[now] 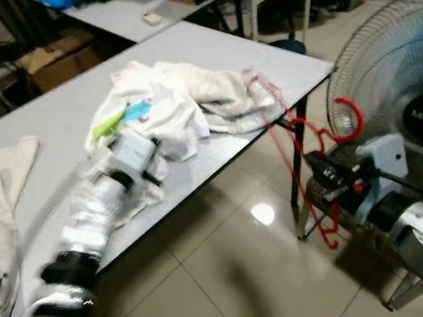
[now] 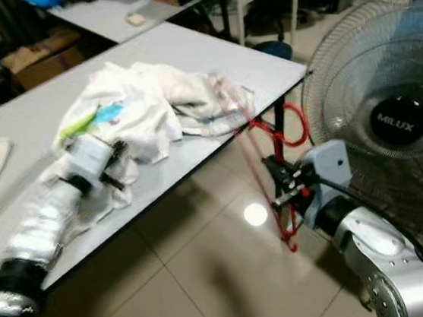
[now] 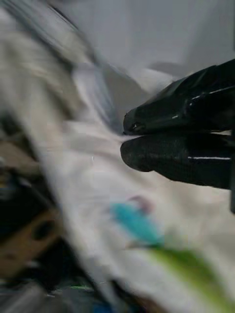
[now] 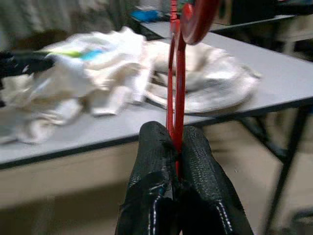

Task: Hang hanger

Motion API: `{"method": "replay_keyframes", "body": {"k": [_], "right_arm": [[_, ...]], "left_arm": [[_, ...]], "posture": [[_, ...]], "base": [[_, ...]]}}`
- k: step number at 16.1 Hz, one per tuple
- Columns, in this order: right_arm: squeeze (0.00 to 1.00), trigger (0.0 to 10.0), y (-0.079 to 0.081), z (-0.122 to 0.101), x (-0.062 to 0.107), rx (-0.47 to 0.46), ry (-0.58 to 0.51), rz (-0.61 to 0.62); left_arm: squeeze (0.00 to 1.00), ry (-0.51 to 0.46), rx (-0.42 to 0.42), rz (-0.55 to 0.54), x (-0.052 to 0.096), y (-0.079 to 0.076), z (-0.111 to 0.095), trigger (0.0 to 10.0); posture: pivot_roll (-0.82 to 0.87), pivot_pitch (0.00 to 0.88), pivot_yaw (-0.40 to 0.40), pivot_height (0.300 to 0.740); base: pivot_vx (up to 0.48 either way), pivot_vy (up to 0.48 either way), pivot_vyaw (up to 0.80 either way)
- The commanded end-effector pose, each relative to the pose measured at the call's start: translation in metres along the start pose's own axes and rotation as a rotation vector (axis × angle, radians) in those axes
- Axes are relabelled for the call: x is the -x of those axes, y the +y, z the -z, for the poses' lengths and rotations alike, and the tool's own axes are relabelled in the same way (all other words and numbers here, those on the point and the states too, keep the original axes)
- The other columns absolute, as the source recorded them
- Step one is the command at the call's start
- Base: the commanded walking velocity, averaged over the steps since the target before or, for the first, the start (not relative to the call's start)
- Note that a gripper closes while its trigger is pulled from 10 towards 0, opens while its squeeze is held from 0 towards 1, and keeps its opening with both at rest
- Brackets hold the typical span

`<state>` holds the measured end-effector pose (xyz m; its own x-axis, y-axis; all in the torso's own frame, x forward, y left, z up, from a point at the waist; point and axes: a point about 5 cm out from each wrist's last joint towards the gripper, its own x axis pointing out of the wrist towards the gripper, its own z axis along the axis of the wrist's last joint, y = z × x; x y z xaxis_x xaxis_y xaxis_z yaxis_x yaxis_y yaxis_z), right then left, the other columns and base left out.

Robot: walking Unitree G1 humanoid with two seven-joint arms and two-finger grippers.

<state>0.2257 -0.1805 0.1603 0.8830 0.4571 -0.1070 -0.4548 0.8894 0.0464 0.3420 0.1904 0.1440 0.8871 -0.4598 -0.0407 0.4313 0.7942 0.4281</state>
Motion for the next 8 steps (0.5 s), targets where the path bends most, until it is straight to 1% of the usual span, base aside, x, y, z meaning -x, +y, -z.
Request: {"method": "replay_keyframes", "body": {"k": [1,2,5,6,7,8], "right_arm": [[0.0,10.0,0.007,0.0,-0.001,-0.048,-0.005,-0.065],[0.0,10.0,0.011,0.001,-0.001,-0.104,0.0,-0.119],[0.0,10.0,0.019,0.002,-0.002,-0.17,0.01,-0.21],[0.0,10.0,0.022,0.005,-0.002,-0.195,0.038,-0.247],[0.0,10.0,0.021,0.012,-0.003,-0.196,0.092,-0.244],[0.0,10.0,0.021,0.015,-0.003,-0.198,0.115,-0.24]], "left_arm": [[0.0,-0.026,0.01,0.029,0.007,0.008,-0.006,0.0],[0.0,-0.051,-0.004,0.053,0.014,0.014,-0.014,0.0],[0.0,-0.088,-0.02,0.14,0.025,0.018,-0.025,0.0],[0.0,-0.103,-0.055,0.196,0.035,0.019,-0.034,0.0],[0.0,-0.109,-0.094,0.249,0.043,0.019,-0.041,0.0],[0.0,-0.107,-0.103,0.269,0.046,0.018,-0.043,0.0]], "posture": [[-0.29,0.0,0.15,0.74],[-0.28,0.0,0.147,0.74],[-0.26,0.0,0.137,0.74],[-0.25,0.0,0.136,0.74],[-0.24,0.0,0.134,0.74],[-0.24,0.0,0.134,0.74]], "base": [[0.0,0.0,0.0],[0.0,0.0,0.0],[0.0,0.0,0.0],[0.0,0.0,0.0],[0.0,0.0,0.0],[0.0,0.0,0.0]]}}
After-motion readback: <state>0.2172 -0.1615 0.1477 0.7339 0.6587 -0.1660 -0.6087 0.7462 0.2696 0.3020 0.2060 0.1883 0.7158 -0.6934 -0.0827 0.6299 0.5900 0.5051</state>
